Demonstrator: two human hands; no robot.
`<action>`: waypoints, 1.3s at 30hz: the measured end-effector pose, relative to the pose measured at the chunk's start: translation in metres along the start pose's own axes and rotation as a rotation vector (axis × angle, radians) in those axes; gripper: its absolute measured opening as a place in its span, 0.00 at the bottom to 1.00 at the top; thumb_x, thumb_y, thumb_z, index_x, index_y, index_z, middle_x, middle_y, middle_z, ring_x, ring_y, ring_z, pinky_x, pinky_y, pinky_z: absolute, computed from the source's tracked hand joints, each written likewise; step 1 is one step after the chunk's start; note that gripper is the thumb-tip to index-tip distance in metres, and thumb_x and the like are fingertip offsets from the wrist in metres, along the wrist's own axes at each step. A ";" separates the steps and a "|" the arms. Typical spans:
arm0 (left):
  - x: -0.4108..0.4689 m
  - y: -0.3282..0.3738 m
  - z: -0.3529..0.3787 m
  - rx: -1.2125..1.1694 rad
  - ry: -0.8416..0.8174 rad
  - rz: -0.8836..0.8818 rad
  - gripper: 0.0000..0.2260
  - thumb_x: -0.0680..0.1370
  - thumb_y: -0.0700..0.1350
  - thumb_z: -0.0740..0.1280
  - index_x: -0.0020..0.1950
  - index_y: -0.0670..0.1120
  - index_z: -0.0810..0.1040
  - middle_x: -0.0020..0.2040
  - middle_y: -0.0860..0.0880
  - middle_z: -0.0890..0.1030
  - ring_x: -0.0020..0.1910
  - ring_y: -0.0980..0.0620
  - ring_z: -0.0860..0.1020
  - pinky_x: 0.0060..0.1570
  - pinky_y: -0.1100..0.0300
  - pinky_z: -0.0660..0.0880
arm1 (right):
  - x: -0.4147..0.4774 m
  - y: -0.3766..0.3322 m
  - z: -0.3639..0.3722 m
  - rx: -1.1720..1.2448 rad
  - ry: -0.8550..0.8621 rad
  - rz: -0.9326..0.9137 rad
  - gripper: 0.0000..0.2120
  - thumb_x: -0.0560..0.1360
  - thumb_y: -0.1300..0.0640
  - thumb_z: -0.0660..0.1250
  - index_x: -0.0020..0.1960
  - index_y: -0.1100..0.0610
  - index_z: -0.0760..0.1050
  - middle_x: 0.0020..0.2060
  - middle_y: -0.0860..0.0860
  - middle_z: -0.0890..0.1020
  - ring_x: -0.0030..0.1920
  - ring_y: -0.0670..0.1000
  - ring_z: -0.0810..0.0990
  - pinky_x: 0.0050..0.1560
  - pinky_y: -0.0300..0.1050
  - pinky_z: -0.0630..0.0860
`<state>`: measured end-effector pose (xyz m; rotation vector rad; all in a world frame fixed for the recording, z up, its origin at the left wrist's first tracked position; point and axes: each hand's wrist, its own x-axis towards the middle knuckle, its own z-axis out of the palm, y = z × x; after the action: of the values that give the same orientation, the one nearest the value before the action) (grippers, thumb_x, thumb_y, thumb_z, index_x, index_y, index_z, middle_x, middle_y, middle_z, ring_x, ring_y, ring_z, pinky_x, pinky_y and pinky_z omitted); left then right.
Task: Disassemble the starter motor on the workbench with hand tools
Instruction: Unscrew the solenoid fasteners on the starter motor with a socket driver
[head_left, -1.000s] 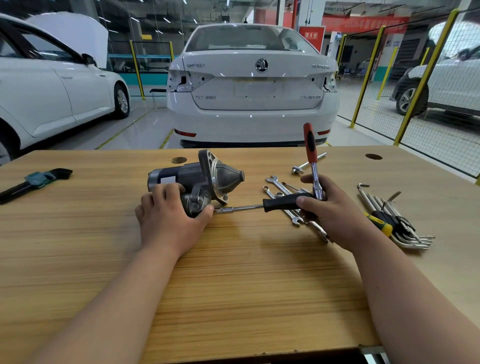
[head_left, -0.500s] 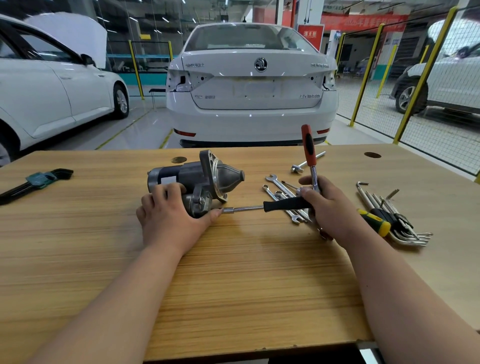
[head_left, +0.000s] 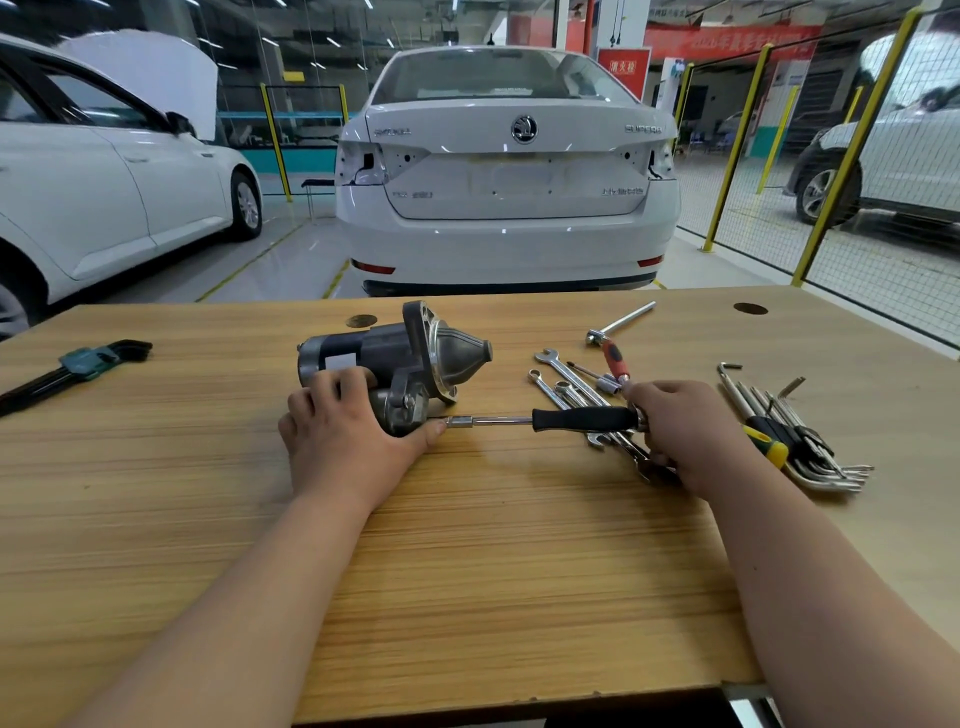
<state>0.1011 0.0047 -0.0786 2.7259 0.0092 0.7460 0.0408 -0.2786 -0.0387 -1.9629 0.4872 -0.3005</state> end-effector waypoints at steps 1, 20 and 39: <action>0.000 0.000 0.000 -0.004 0.001 0.000 0.38 0.59 0.77 0.60 0.59 0.54 0.61 0.60 0.49 0.64 0.58 0.45 0.62 0.57 0.50 0.62 | 0.000 0.000 0.000 -0.003 0.001 0.015 0.11 0.79 0.48 0.64 0.42 0.50 0.79 0.32 0.53 0.73 0.30 0.51 0.70 0.28 0.43 0.69; 0.004 -0.003 0.002 -0.071 0.028 -0.034 0.39 0.57 0.79 0.56 0.58 0.55 0.64 0.59 0.49 0.67 0.59 0.45 0.63 0.55 0.49 0.62 | 0.004 0.012 -0.018 0.151 -0.189 -0.422 0.24 0.74 0.68 0.70 0.48 0.36 0.84 0.50 0.41 0.86 0.55 0.48 0.81 0.57 0.42 0.75; 0.004 -0.001 0.003 -0.047 0.035 -0.037 0.39 0.58 0.77 0.63 0.59 0.54 0.65 0.60 0.49 0.67 0.58 0.45 0.63 0.55 0.51 0.62 | -0.002 0.000 -0.005 -0.298 -0.010 -0.094 0.30 0.81 0.38 0.55 0.44 0.63 0.80 0.28 0.54 0.76 0.31 0.52 0.73 0.33 0.45 0.66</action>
<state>0.1067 0.0051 -0.0796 2.6613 0.0487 0.7735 0.0375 -0.2816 -0.0362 -2.2806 0.4538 -0.2899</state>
